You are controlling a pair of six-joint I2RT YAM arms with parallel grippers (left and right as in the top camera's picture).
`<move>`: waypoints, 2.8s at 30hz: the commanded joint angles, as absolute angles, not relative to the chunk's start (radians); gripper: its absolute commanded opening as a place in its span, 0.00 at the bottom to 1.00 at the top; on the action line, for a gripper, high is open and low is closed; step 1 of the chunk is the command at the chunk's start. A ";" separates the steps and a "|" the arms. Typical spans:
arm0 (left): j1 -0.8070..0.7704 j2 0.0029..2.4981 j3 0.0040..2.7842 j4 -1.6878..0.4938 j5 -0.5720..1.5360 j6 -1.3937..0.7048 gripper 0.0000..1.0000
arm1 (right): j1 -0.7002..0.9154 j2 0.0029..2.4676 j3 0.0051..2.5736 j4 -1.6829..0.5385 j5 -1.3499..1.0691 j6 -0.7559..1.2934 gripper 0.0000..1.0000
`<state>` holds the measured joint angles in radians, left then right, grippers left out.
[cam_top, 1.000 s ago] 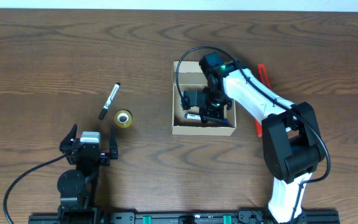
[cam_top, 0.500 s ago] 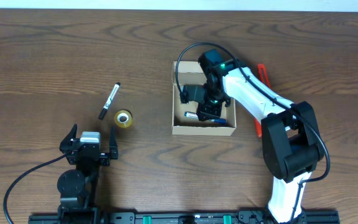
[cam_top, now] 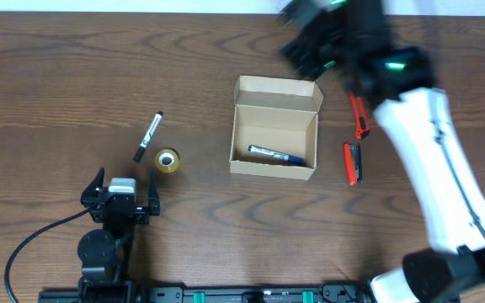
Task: Pack container
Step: 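Open the right gripper and withdraw it from the box, then move the right gripper to the orange box cutter and grasp it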
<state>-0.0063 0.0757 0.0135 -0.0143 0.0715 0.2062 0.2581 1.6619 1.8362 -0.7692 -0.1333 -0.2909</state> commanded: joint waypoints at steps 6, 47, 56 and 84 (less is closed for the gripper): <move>0.000 0.069 0.005 -0.067 0.072 0.202 0.95 | 0.080 1.674 1.826 -0.783 0.200 0.115 0.70; 0.000 0.069 0.005 -0.064 0.072 0.202 0.95 | -0.079 2.307 1.823 -1.184 -0.019 -0.267 0.77; 0.000 0.069 0.005 -0.047 0.080 0.201 0.95 | -0.079 2.318 1.823 -1.137 -0.019 -0.259 0.72; 0.000 0.069 0.005 -0.047 0.079 0.202 0.95 | -0.078 2.315 1.824 -1.132 -0.038 -0.240 0.01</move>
